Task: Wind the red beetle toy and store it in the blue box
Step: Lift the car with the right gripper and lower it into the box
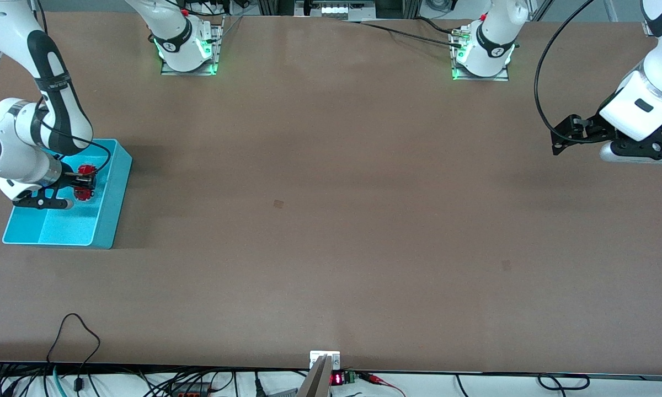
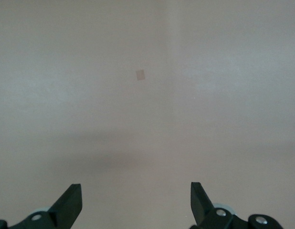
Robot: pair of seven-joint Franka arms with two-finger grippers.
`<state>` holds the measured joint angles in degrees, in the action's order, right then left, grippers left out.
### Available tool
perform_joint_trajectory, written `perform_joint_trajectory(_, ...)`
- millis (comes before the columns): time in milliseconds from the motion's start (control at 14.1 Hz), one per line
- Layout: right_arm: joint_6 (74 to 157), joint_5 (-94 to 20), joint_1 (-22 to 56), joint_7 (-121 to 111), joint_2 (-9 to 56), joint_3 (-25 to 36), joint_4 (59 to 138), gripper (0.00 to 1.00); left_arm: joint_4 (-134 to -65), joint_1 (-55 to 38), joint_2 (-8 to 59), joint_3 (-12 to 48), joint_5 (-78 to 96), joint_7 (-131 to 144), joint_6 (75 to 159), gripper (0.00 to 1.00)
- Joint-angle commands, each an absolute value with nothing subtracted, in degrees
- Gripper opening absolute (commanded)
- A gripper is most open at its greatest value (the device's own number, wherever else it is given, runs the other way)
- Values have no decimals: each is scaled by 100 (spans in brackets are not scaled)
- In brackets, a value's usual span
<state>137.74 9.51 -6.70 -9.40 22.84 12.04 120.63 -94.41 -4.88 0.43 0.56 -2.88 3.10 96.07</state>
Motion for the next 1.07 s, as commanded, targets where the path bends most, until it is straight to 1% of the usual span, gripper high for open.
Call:
perform_joint_trajectory(0, 13869, 896, -721, -949, 2259, 1195, 12164, 19, -9299, -466, 70, 70, -316, 290, 9440, 100)
perform_joint_trajectory(71, 13878, 896, -721, -975, 2276, 1195, 12164, 23, -9299, -457, 62, 70, -316, 290, 9431, 100)
perform_joint_trajectory(142, 13878, 896, -721, -984, 2294, 1195, 12164, 38, -9299, -457, 62, 70, -316, 290, 9431, 100)
perform_joint_trajectory(213, 13878, 896, -721, -984, 2303, 1195, 12164, 46, -9290, -457, 62, 79, -316, 290, 9422, 100)
perform_joint_trajectory(356, 13878, 896, -721, -984, 2303, 1195, 12155, 75, -9290, -466, 53, 79, -316, 290, 9361, 100)
perform_joint_trajectory(498, 13878, 896, -756, -984, 2303, 1195, 12155, 96, -9290, -466, 44, 88, -325, 290, 9360, 100)
perform_joint_trajectory(569, 13861, 896, -756, -1002, 2285, 1195, 12129, 100, -9290, -466, 44, 88, -325, 290, 9360, 100)
perform_joint_trajectory(783, 13755, 914, -738, -1037, 1997, 1195, 12041, 100, -9290, -457, 27, 88, -316, 273, 9334, 100)
perform_joint_trajectory(925, 13152, 949, -712, -1037, 1636, 1152, 11762, 100, -9290, -457, 9, 88, -325, 281, 9211, 100)
perform_joint_trajectory(996, 12592, 932, -695, -1046, 1504, 1117, 11464, 100, -9290, -457, 0, 88, -325, 281, 9194, 100)
